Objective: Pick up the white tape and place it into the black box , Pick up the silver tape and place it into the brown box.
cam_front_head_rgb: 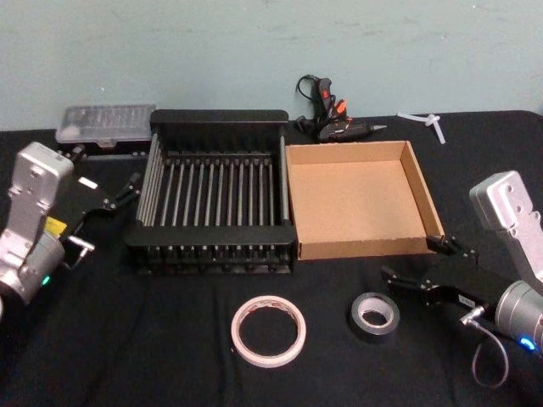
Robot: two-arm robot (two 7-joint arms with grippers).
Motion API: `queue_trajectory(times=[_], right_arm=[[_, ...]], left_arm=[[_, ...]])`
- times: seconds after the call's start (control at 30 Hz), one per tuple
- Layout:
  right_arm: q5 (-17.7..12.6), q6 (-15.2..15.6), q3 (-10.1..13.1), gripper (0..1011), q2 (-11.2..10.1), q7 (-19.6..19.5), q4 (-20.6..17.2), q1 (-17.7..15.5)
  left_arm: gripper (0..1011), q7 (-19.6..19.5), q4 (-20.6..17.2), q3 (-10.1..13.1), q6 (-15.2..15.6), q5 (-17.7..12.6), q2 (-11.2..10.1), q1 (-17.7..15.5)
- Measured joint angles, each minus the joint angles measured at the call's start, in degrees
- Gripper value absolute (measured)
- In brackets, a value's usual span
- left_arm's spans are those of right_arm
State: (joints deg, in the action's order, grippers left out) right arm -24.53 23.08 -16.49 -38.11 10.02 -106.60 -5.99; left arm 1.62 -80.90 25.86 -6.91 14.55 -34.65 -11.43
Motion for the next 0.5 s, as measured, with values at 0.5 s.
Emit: queue_trajectory(times=[0.5], right_arm=[[1.05, 5.29, -0.14, 1002, 0.21, 2.87, -0.94, -0.36]], left_arm=[[1001, 0.00, 0.00, 0.00, 0.00, 0.00, 0.00, 0.00]])
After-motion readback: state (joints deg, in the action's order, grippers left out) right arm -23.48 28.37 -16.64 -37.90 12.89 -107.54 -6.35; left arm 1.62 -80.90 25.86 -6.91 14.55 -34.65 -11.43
